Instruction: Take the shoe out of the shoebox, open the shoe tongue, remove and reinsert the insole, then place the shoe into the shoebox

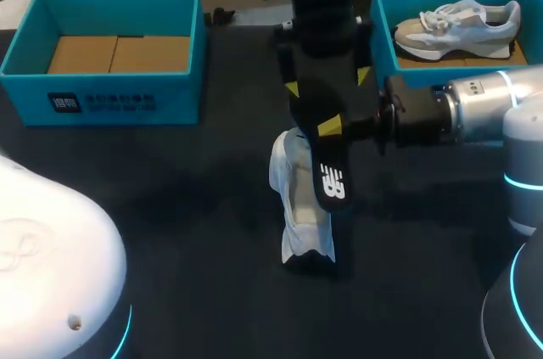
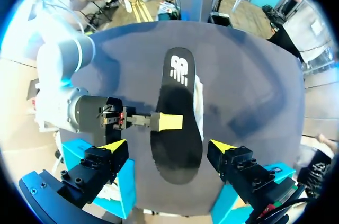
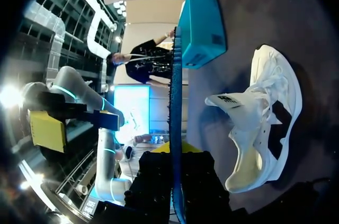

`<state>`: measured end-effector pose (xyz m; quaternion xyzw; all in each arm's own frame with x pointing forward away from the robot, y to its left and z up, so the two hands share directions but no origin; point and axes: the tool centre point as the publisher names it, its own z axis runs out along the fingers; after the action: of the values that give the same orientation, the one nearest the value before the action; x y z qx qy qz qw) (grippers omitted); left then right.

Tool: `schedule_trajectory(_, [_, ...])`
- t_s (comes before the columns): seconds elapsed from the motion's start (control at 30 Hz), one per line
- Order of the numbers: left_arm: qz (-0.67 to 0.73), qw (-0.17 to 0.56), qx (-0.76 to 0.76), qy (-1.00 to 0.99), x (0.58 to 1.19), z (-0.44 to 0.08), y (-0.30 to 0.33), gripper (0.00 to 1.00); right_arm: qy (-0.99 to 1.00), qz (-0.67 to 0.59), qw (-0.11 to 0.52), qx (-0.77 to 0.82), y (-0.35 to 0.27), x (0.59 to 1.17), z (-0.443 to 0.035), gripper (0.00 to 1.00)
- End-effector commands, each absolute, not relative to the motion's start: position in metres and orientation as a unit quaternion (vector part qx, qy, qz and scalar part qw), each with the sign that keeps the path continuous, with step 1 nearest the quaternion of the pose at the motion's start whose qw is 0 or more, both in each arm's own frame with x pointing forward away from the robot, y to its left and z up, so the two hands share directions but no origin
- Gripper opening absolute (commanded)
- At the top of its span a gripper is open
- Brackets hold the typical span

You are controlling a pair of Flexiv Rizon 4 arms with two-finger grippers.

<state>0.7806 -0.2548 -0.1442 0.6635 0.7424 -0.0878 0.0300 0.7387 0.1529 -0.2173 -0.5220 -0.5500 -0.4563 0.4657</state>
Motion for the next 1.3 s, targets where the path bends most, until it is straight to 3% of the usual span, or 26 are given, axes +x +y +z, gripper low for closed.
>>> schedule_trajectory(0.03, [-0.165,0.087,0.655,0.732,0.779,-0.154,-0.231,1.0,-0.551,-0.454,0.465,-0.523,0.15,0.74,-0.216,0.0])
schedule_trajectory(0.93, [-0.33,0.274,0.593,0.682,0.763,-0.159,-0.186,1.0,-0.549,-0.459,0.446,-0.538,0.131,0.733,-0.2,0.0])
schedule_trajectory(1.3, [-0.374,0.263,0.569,0.684,0.763,-0.152,-0.179,1.0,-0.549,-0.455,0.447,-0.54,0.129,0.735,-0.198,0.0])
